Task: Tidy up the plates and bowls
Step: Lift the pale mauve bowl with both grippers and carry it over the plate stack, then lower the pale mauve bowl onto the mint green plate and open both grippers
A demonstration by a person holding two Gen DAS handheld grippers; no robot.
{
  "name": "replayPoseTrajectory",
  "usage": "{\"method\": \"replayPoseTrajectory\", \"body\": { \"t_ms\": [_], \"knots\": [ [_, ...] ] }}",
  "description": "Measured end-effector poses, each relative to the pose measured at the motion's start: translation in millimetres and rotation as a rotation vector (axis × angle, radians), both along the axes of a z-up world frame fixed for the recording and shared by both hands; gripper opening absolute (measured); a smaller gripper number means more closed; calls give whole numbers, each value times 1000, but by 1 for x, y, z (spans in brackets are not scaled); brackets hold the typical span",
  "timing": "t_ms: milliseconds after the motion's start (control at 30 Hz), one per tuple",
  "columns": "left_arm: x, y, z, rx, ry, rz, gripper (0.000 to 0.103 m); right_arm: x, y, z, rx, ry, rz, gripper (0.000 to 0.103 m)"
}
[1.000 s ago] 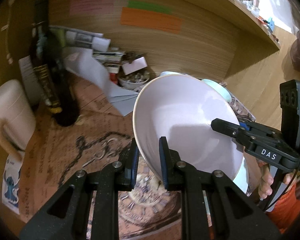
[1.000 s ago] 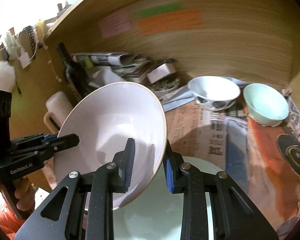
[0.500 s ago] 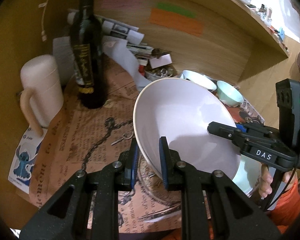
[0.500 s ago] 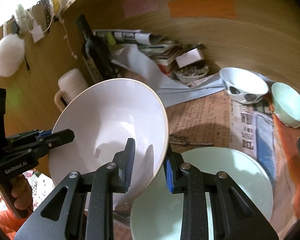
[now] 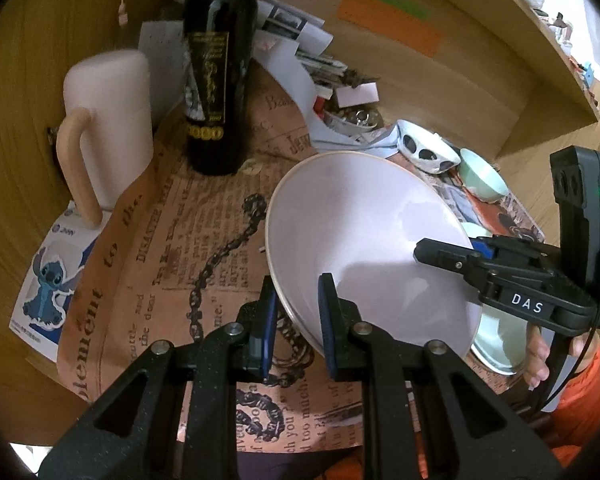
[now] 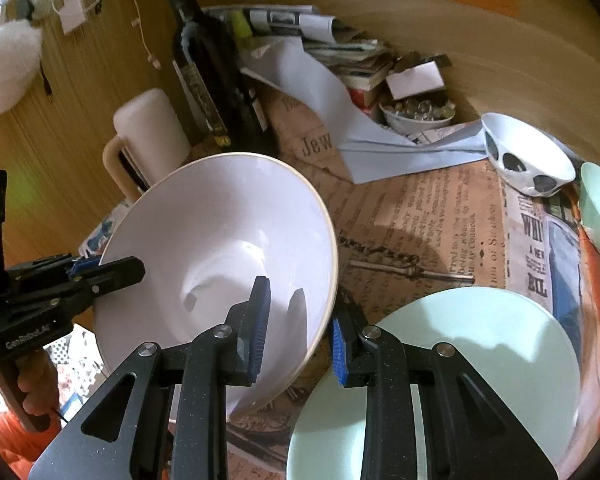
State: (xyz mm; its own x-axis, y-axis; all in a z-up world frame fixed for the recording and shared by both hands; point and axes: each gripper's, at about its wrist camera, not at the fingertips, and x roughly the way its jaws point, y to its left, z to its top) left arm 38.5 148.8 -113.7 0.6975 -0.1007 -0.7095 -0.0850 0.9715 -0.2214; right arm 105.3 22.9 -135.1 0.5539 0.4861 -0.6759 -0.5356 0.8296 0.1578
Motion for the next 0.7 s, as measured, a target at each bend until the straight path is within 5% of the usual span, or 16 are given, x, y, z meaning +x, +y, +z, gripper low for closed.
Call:
{"method": "replayPoseTrajectory", "body": {
  "t_ms": [300,700],
  "knots": [
    [5,8,-20,-47,34,-2,19,10,7,-11,-41,47,6,25],
    [7,10,-22,-49,19,1,25,2,10,-9,-97,-6,24,29]
  ]
}}
